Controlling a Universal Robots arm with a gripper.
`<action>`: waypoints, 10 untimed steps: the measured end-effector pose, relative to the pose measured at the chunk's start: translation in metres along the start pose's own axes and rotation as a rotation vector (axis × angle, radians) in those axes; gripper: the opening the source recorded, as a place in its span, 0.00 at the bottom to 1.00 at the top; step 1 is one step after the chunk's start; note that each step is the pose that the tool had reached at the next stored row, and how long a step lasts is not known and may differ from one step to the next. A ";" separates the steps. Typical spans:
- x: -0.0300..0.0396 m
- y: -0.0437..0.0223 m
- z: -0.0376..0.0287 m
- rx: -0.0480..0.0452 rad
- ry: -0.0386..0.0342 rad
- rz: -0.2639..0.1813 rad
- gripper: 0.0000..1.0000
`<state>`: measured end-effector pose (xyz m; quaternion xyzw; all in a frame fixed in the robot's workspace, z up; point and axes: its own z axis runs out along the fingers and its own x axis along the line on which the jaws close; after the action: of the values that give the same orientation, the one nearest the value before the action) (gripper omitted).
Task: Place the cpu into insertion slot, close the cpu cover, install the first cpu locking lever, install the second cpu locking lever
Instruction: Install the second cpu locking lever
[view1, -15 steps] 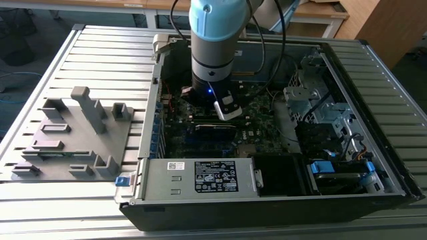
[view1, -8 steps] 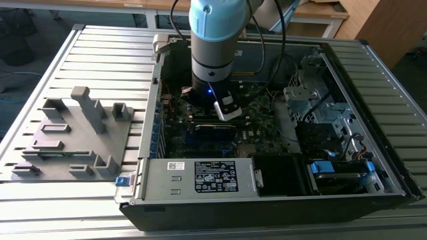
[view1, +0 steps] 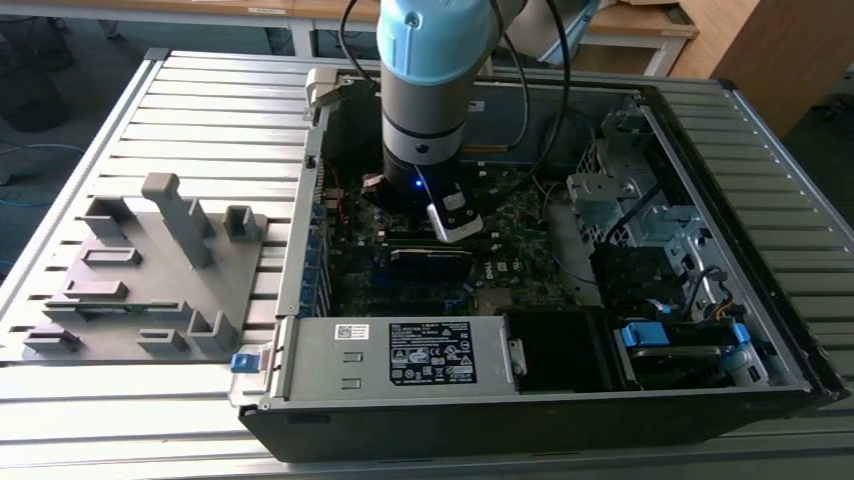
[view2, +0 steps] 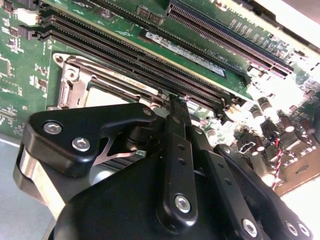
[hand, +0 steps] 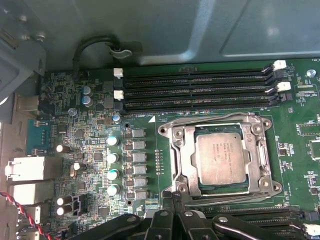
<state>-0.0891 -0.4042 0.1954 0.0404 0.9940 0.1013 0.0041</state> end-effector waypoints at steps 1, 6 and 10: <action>0.0000 0.0000 0.0001 -0.0002 0.0000 0.000 0.10; 0.0011 -0.0003 0.0010 -0.0003 -0.0002 0.000 0.10; 0.0012 -0.0003 0.0010 -0.0002 -0.0001 0.000 0.10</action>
<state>-0.0903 -0.4042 0.1944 0.0404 0.9940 0.1014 0.0041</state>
